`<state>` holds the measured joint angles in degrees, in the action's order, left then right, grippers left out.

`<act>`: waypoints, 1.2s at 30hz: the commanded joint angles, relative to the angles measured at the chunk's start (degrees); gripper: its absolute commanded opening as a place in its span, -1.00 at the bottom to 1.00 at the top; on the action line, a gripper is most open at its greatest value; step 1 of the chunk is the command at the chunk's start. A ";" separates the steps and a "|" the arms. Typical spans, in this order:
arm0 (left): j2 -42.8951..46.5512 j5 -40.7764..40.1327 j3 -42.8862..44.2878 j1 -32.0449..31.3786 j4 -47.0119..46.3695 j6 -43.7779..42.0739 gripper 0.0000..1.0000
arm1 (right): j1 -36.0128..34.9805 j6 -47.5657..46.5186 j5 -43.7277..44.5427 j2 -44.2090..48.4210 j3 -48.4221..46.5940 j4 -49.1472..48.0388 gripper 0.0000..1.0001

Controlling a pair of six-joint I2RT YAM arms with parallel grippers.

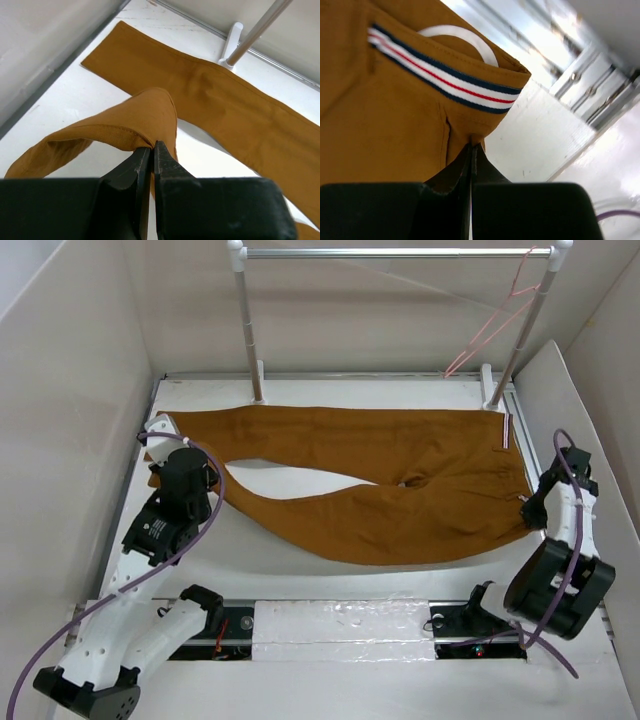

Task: Place the trousers on the hanger
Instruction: Fold the trousers at the center of the board.

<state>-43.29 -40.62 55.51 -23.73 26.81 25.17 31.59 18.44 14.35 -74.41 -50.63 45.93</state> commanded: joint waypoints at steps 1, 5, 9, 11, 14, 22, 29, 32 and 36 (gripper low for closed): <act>-0.04 -4.11 3.64 -0.27 -3.69 -3.54 -1.00 | 0.49 -7.88 -2.13 3.92 -6.66 -1.99 -1.00; -0.39 -4.20 6.18 -0.27 -1.77 -3.20 -1.00 | 1.01 -11.31 -3.79 5.76 -9.13 0.73 -1.00; -0.57 -10.24 8.21 -0.27 3.48 -2.94 -1.00 | -3.61 -12.90 -0.83 12.43 -10.88 5.89 -1.00; -0.92 -10.88 8.74 -0.27 5.54 -2.49 -1.00 | -5.58 -12.55 -0.29 13.33 -11.07 7.15 -1.00; -1.71 -13.60 7.00 -0.27 5.54 -2.58 -1.00 | -7.77 -14.12 0.67 15.79 -11.59 5.14 -1.00; -14.18 0.97 9.71 15.34 1.67 -0.12 -1.00 | -7.78 -15.63 -4.76 0.89 -24.65 -1.37 -1.00; -32.88 3.53 16.73 25.03 0.36 1.11 -1.00 | -7.78 -15.71 -10.65 -17.57 -40.91 -2.95 -1.00; -42.62 1.87 22.96 25.04 -1.58 0.06 -1.00 | -8.57 -15.19 -11.71 -24.62 -47.87 -3.22 -1.00; -60.47 -0.86 43.99 25.04 3.04 -1.09 -1.00 | -10.67 -14.13 -12.33 -40.67 -66.11 -0.94 -1.00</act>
<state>-95.35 -37.63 86.39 0.95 30.02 25.50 22.00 4.40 2.02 -108.12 -105.21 48.84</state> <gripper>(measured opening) 0.007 0.009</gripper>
